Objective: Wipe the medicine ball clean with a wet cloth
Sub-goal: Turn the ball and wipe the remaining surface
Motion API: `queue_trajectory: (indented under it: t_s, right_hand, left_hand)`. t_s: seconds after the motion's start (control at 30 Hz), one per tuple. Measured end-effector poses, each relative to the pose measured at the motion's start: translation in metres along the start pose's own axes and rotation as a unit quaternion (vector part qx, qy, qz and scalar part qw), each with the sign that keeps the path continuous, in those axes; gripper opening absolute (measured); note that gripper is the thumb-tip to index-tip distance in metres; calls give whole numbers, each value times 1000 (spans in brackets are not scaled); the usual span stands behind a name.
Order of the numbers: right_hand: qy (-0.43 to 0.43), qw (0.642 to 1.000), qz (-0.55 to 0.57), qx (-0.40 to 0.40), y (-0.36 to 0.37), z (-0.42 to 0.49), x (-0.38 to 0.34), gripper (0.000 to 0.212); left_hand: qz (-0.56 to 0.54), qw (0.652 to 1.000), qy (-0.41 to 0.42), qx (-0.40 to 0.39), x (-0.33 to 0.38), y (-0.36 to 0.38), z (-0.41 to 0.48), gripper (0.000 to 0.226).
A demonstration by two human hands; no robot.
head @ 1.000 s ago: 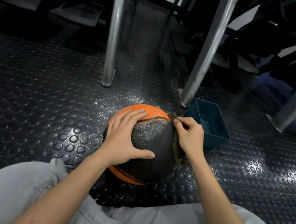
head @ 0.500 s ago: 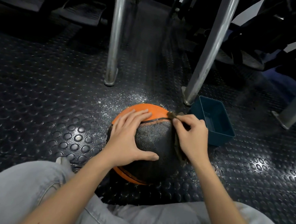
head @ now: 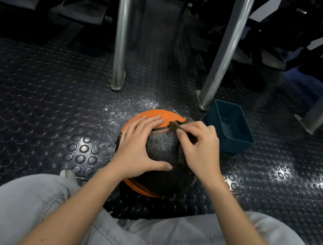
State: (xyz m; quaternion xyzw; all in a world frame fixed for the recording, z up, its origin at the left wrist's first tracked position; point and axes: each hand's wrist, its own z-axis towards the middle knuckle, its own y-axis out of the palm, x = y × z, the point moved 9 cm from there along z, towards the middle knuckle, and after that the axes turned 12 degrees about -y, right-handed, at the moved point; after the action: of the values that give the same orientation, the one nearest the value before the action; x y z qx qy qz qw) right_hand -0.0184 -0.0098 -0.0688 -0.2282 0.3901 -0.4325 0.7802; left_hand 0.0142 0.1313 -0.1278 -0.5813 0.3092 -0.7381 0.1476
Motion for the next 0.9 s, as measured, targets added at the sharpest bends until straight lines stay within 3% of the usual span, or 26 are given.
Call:
queue_trajectory:
  t_s: [0.07,0.2,0.27,0.5,0.57,0.63,0.7,0.9]
  right_hand:
    - [1,1000,7,-2,0,-1,7,11]
    - [137,990,19,-5,7,4,74,17]
    - [155,988,24,-3,8,2,77,16]
    - [-16,1000,1,3,0,-2,6,17]
    - [35,999,3,2,4,6,35,16]
    - [140,989,45,-8,10,11,71,17]
    - [178,982,58,-16,13,12,81,17]
    - [-45,999,-14,-16,12,12,-4,18]
  left_hand:
    - [-4,1000,0,-7,-1,0,-2,104]
    - [5,1000,6,-19,5,4,-2,102]
    - [11,1000,6,-10,6,4,0,103]
    - [-9,1000,-5,-3,-2,-1,0,102]
    - [-8,1000,-3,-10,1,1,1,103]
    - [2,1000,0,-10,4,3,1,105]
    - [11,1000,4,0,6,3,3,107]
    - [-7,1000,-15,5,-2,-1,4,108]
